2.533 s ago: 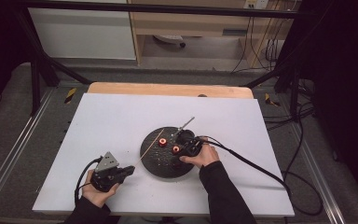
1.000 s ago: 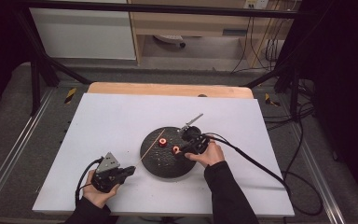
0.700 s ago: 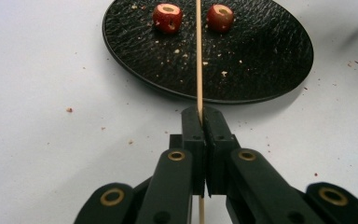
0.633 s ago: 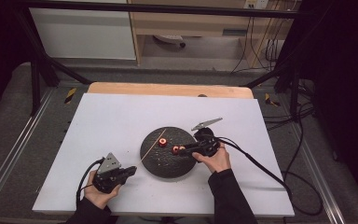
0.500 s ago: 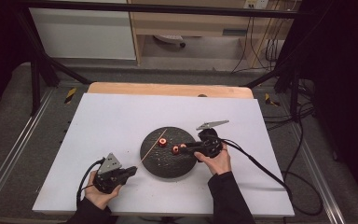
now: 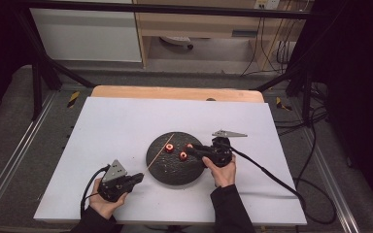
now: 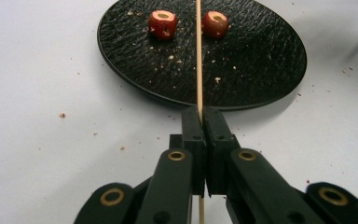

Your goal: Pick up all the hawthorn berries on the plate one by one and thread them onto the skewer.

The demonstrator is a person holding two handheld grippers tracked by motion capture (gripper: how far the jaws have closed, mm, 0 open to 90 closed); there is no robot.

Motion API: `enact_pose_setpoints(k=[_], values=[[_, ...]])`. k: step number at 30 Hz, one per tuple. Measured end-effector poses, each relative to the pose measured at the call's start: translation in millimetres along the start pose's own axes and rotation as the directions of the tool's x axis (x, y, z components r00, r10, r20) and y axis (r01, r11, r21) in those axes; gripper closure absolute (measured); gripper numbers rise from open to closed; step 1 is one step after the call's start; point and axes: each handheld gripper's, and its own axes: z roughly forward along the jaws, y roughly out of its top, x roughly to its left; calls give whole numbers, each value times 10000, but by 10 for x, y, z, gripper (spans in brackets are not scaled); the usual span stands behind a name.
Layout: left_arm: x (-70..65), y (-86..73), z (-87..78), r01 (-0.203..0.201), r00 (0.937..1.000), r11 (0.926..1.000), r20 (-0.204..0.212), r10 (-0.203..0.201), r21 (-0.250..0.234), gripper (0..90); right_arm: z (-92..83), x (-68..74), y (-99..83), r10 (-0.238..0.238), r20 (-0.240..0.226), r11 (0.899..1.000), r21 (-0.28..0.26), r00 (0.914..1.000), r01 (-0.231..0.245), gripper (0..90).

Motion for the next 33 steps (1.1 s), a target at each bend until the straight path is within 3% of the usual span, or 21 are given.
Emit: enact_pose_setpoints(k=[7, 13, 23, 33], values=[[-16, -3, -1, 120, 9999, 9998, -47, -120, -140, 883, 51, 20, -18, 436, -13, 9941, -989, 9990, -435, 616], [-35, -7, 8, 189, 9998, 9995, -108, -192, -242, 883, 103, 33, -45, 775, -116, 9826, -1684, 9969, -783, 617], [-51, -14, 17, 341, 9991, 9987, -221, -350, -389, 883, 136, 49, -43, 1168, -280, 9529, -2787, 9928, -1199, 617], [-63, -15, 24, 509, 9982, 9971, -284, -526, -558, 883, 138, 49, 0, 1402, -478, 9116, -3835, 9890, -1478, 617]])
